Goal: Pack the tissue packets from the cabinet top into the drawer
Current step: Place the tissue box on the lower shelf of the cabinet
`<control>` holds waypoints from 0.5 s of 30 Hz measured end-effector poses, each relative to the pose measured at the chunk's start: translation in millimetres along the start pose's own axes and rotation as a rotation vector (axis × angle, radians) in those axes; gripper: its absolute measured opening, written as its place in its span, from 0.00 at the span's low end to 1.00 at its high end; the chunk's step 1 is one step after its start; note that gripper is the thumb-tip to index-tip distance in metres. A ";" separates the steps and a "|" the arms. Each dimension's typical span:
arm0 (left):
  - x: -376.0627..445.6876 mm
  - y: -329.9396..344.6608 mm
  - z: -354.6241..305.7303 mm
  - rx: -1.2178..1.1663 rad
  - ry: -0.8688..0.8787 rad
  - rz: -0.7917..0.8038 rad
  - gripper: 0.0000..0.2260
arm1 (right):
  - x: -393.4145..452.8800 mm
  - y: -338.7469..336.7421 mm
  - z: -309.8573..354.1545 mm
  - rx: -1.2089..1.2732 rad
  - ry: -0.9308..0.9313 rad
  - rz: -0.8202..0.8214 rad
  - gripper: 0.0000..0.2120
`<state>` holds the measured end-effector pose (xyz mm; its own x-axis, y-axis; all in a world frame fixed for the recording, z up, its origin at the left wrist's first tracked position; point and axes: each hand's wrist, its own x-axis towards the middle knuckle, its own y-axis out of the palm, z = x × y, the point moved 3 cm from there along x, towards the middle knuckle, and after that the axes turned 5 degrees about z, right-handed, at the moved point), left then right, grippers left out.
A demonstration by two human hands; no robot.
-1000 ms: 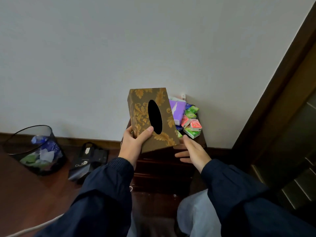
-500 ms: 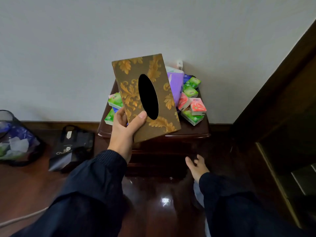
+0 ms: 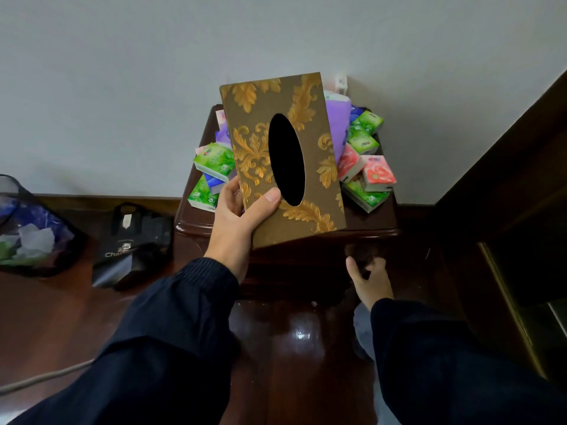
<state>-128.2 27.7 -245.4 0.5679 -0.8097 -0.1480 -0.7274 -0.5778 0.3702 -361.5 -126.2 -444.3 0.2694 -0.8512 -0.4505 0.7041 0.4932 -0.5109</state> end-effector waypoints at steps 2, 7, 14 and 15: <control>-2.6 -1.9 -0.9 -0.006 -0.011 0.001 0.37 | 0.5 -2.7 -2.2 -0.029 -0.001 0.017 0.31; -7.4 -9.9 -6.8 0.027 -0.004 0.012 0.40 | -1.3 -9.8 -7.8 -0.158 -0.002 0.092 0.39; -20.9 -19.1 -13.9 0.040 0.006 0.005 0.44 | -1.8 -22.4 -5.2 -0.321 -0.021 0.128 0.38; -24.1 -21.9 -14.9 0.045 0.009 0.005 0.43 | -3.1 -23.6 -5.2 -0.363 -0.033 0.128 0.36</control>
<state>-120.3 61.4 -236.3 0.5676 -0.8117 -0.1377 -0.7468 -0.5781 0.3288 -382.3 -134.2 -434.7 0.3652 -0.7812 -0.5062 0.3869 0.6220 -0.6808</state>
